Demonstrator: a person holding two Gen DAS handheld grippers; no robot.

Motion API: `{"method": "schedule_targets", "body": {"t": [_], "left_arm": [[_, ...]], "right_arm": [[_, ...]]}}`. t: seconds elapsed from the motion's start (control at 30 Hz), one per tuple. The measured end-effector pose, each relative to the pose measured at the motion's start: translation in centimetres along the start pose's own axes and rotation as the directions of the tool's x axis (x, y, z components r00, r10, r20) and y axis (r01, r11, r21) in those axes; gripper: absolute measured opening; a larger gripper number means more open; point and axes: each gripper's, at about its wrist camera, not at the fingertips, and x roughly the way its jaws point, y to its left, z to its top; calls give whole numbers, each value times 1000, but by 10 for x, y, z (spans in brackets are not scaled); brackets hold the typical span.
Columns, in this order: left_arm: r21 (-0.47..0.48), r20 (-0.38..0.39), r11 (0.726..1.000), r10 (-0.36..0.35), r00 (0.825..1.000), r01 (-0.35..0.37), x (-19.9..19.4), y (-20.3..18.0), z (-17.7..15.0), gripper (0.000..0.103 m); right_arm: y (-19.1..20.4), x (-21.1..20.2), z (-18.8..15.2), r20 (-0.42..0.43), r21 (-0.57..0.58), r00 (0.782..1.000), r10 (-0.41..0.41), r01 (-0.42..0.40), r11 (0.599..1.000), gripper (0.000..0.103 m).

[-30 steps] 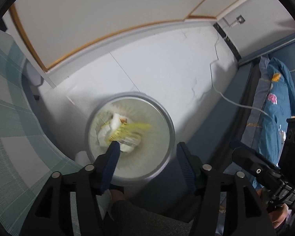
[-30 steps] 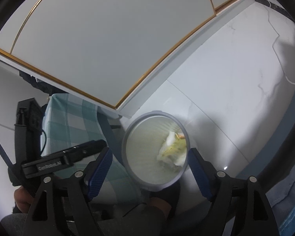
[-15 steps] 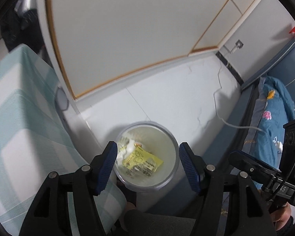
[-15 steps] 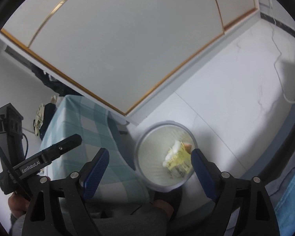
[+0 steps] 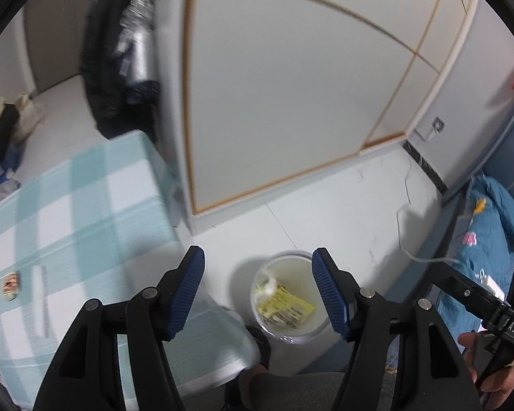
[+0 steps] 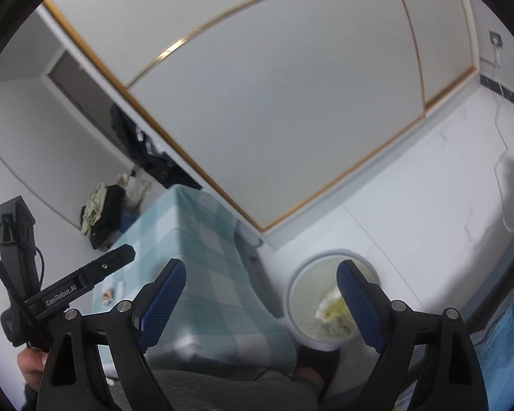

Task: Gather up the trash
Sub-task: 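Move both open tools back over the table toward the red-white wrapper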

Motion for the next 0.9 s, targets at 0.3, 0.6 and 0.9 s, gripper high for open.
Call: {"method": "schedule_targets", "body": {"t": [0.3,0.6,0.9], "left_arm": [[-51,162,996,75,984,-67,-62,44,-6,61],[-131,248,985,140,959,-110,-102,94,-18,61],[-224,276,961,220,936,-160,-127,154,-30,61]], "right_arm": [[71,-16,1,50,-99,989,139,-133,986,93],[149,1,-10,6,-209,978,210,-204,957,93],[210,36,-28,-64,-266,969,240,-248,931,93]]}}
